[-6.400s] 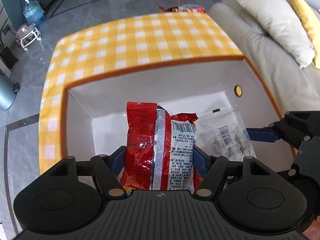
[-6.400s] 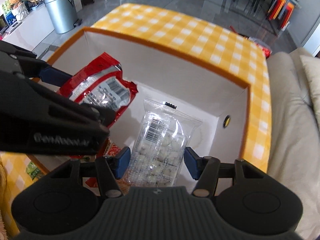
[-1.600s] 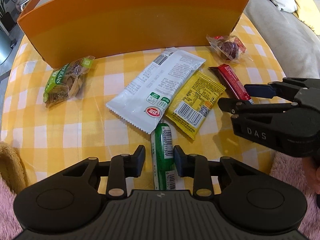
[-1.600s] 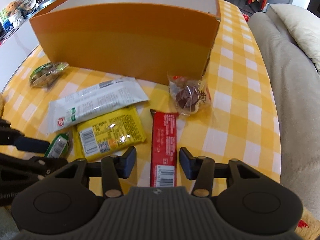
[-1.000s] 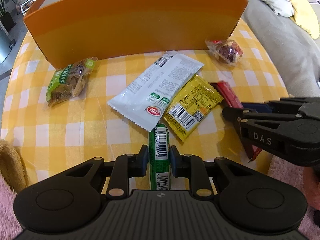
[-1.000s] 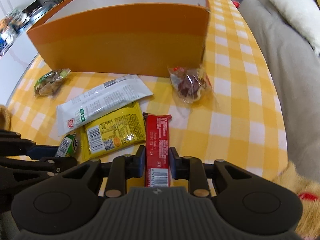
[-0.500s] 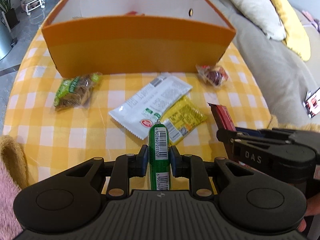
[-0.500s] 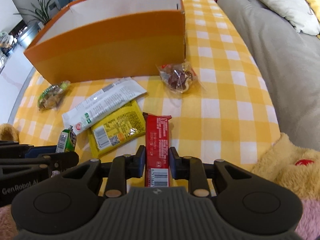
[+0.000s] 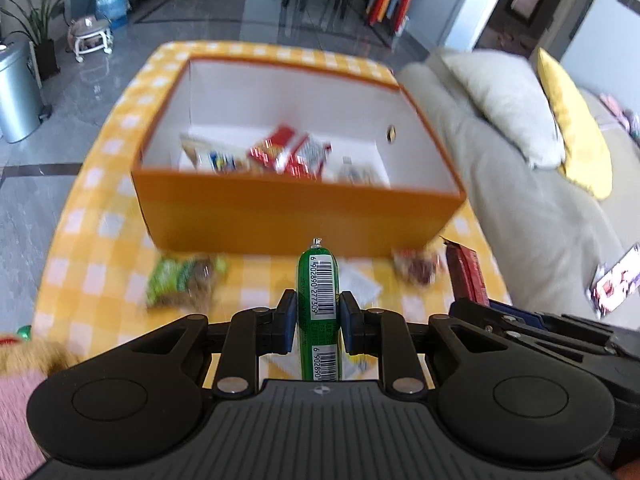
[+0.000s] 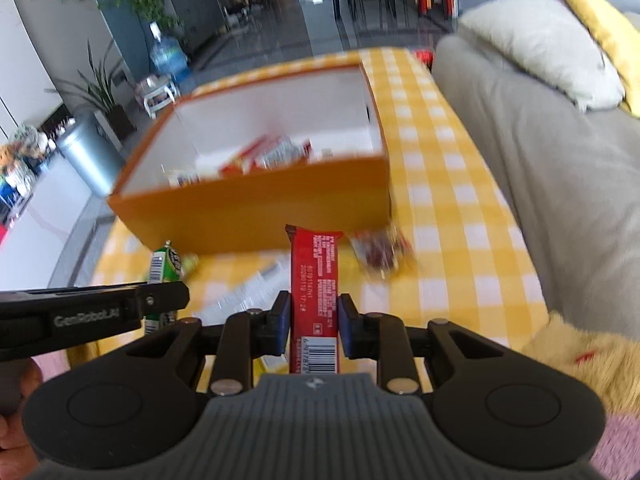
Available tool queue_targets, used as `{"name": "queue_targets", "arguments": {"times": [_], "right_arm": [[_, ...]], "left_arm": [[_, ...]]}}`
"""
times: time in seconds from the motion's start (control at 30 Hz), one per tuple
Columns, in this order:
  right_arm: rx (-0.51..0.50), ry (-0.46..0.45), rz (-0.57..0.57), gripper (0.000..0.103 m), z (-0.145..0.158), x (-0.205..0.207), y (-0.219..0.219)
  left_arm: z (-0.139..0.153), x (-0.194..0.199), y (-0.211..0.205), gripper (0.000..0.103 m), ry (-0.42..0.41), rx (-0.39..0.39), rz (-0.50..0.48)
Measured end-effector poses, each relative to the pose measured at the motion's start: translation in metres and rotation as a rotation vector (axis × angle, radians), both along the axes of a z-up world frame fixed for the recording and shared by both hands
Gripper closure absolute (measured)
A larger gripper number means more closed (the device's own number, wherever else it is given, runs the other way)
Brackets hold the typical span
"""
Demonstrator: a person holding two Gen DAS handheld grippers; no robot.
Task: Organize snacks
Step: 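Lift both snacks and carry them over the open box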
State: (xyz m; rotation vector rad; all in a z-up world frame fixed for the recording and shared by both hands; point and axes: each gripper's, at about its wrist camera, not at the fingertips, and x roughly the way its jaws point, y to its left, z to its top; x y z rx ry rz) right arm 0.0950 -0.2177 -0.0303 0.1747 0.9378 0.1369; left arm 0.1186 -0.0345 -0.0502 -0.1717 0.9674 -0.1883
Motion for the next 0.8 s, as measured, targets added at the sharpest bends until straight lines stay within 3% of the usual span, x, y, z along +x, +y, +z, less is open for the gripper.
{"name": "queue_targets", "arguments": {"times": [0.4,0.8], "right_arm": [[-0.004,-0.116,-0.023,0.082,0.046,0.036,0.015],[-0.071,-0.151,0.047,0.082,0.055,0.087,0.035]], "left_arm": [[0.045,0.047,0.005,0.079,-0.136,-0.006,0.031],[0.05,0.083,0.016,0.079,-0.148,0.073,0.022]]}}
